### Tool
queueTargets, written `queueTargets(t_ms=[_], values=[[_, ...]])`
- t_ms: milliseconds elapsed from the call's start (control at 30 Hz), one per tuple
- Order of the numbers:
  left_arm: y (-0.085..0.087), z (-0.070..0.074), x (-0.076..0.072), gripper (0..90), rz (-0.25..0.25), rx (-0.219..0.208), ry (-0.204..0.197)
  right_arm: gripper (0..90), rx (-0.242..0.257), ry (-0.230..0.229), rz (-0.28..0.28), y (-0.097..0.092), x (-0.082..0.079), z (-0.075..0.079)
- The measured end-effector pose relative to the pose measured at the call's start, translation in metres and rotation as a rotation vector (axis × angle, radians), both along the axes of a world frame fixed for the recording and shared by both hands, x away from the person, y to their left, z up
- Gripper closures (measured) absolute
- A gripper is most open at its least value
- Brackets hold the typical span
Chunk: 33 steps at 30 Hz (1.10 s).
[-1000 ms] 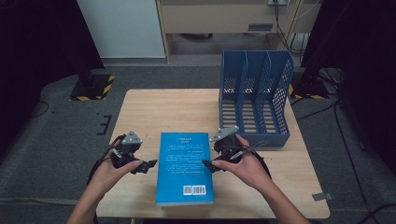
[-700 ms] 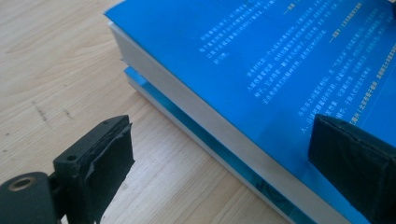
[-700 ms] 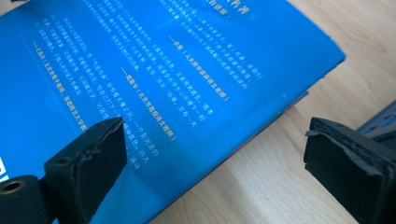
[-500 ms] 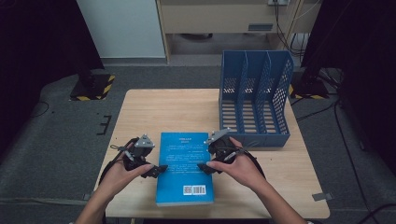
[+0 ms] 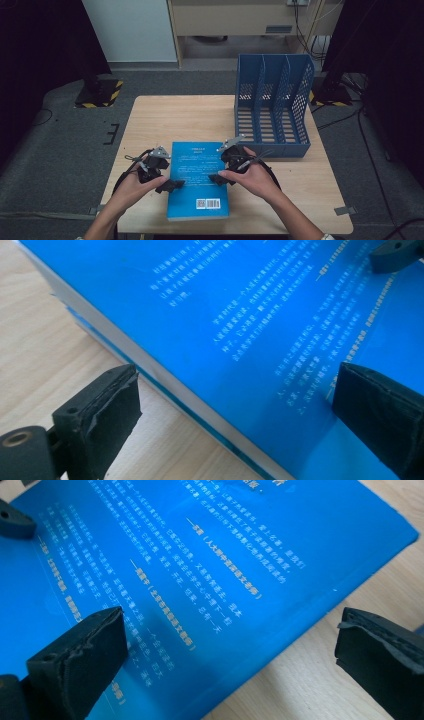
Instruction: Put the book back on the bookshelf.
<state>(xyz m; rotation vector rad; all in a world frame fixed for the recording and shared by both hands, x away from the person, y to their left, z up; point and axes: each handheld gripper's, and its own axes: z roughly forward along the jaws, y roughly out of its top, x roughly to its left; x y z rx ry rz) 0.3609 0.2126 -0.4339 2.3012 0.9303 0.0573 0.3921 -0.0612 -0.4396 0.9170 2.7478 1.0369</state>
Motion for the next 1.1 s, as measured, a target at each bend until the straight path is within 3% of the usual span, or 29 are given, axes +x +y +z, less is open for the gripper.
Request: queueTargets(t_ms=[133, 300, 367, 533, 700, 833, 933, 1100], values=[[-0.001, -0.004, 0.005, 2.6, -0.01, -0.018, 0.045, 0.2, 0.021, 0.02, -0.007, 0.001, 0.002, -0.003], [-0.001, -0.005, 0.008, 0.7, -0.015, -0.022, 0.068, 0.4, 0.029, 0.038, -0.015, 0.0, 0.003, -0.004], [-0.001, -0.007, 0.01, 0.5, -0.014, -0.03, 0.084, 0.3, 0.077, 0.103, -0.03, -0.003, 0.007, -0.01], [0.001, -0.01, 0.013, 0.0, -0.02, -0.053, 0.114, 0.1, 0.099, 0.152, -0.032, -0.005, 0.011, -0.013], [0.002, -0.01, 0.015, 0.0, -0.028, -0.054, 0.125, 0.0, 0.107, 0.177, -0.031, -0.005, 0.013, -0.014], [0.004, -0.013, 0.015, 0.0, -0.026, -0.079, 0.127, 0.1, 0.119, 0.191, -0.034, -0.007, 0.014, -0.016], [0.009, -0.018, 0.015, 0.0, -0.016, -0.125, 0.147, 0.2, 0.162, 0.223, -0.042, -0.01, 0.015, -0.021], [0.009, -0.019, 0.016, 0.0, -0.016, -0.134, 0.15, 0.0, 0.166, 0.236, -0.041, -0.01, 0.016, -0.022]])
